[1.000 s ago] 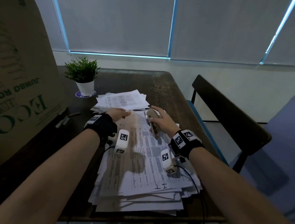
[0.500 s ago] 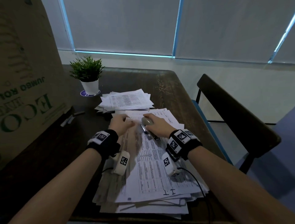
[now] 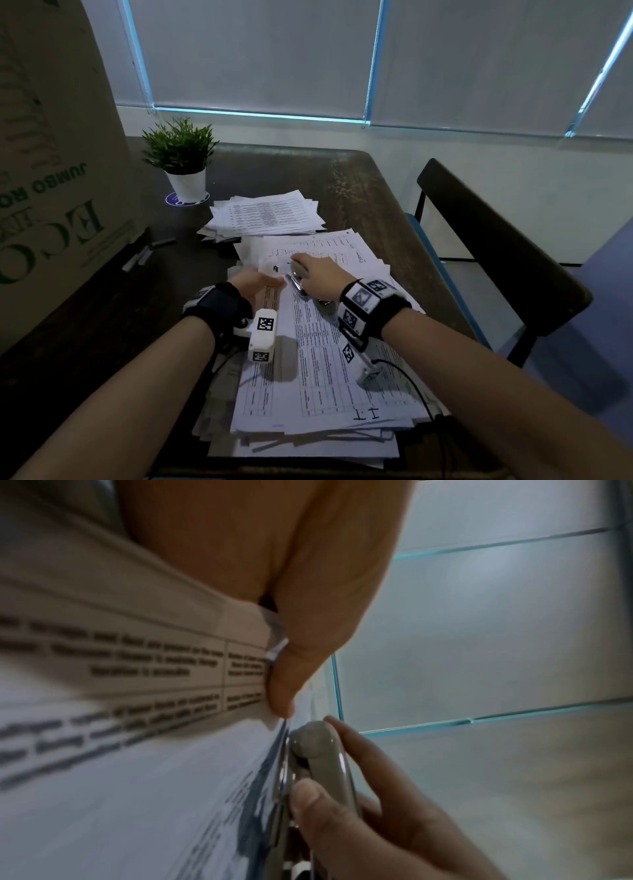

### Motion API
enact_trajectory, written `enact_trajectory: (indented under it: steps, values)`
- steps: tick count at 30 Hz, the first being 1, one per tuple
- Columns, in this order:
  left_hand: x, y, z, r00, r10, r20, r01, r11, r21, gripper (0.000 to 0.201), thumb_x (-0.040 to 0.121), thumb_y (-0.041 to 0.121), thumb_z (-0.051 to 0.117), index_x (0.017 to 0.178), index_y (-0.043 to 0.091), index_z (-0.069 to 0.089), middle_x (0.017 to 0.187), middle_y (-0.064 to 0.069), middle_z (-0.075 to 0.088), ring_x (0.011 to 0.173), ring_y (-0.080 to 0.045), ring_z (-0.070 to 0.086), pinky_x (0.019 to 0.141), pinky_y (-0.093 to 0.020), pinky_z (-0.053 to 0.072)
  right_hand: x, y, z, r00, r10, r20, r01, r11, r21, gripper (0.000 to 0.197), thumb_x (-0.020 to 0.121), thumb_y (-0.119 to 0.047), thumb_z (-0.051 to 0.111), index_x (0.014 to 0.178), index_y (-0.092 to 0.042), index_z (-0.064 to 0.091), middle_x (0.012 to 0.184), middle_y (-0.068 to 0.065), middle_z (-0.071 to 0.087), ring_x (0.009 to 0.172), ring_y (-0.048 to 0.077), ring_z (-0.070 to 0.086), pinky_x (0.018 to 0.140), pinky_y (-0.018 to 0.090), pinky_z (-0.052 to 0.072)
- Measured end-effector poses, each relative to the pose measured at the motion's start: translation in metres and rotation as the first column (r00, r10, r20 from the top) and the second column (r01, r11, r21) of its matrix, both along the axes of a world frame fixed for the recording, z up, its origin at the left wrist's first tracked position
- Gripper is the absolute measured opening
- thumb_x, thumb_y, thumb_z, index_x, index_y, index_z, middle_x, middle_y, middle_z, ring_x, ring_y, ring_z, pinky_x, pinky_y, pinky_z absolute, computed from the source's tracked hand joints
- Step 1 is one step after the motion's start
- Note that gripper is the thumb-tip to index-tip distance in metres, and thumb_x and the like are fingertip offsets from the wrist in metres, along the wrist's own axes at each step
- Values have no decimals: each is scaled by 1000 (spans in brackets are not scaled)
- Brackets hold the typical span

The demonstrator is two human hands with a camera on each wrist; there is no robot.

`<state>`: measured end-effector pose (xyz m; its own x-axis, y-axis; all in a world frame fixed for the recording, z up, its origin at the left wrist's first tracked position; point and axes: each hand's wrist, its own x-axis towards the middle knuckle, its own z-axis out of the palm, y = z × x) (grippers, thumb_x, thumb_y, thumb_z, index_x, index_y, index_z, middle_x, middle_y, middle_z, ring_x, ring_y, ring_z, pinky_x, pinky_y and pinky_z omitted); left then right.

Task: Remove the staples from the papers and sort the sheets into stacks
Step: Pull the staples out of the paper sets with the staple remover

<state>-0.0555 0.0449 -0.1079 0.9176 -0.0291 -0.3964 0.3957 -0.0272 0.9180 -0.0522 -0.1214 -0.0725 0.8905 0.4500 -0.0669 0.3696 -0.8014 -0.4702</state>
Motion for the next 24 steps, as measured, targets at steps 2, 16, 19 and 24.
enact_trajectory:
  steps: [2, 16, 19, 24]
  values:
    - [3, 3, -4, 1000, 11, -7, -11, 1000, -2, 8, 92, 3, 56, 84, 5, 58, 57, -6, 60, 47, -19, 56, 49, -27, 45, -2, 6, -2, 999, 19, 38, -18, 999, -28, 47, 101, -27, 48, 146, -14, 40, 128, 19, 60, 113, 35, 58, 90, 36, 47]
    - [8, 7, -10, 1000, 10, 10, -11, 995, 104, 7, 88, 2, 61, 94, 2, 58, 66, -10, 60, 60, -25, 60, 63, -41, 56, 10, 44, -31, 984, -146, 106, 157, 983, -100, 45, 100, -15, 46, 144, -19, 33, 136, 16, 49, 120, 38, 48, 91, 45, 44]
    - [23, 14, -26, 998, -5, 67, -8, 980, 200, 8, 84, 6, 64, 87, 12, 59, 90, -13, 60, 90, -30, 57, 95, -56, 46, 12, 44, -27, 989, -78, 129, 96, 985, -142, 37, 96, -7, 50, 132, -17, 48, 131, 13, 55, 119, 34, 48, 88, 40, 43]
    - [29, 12, -28, 995, 58, 78, -74, 972, 224, 31, 74, 5, 73, 102, -2, 61, 108, -27, 63, 103, -38, 61, 96, -56, 46, 21, 19, -18, 998, -57, -15, 59, 994, 93, 27, 95, -8, 51, 113, -15, 70, 111, 7, 67, 97, 24, 63, 70, 25, 49]
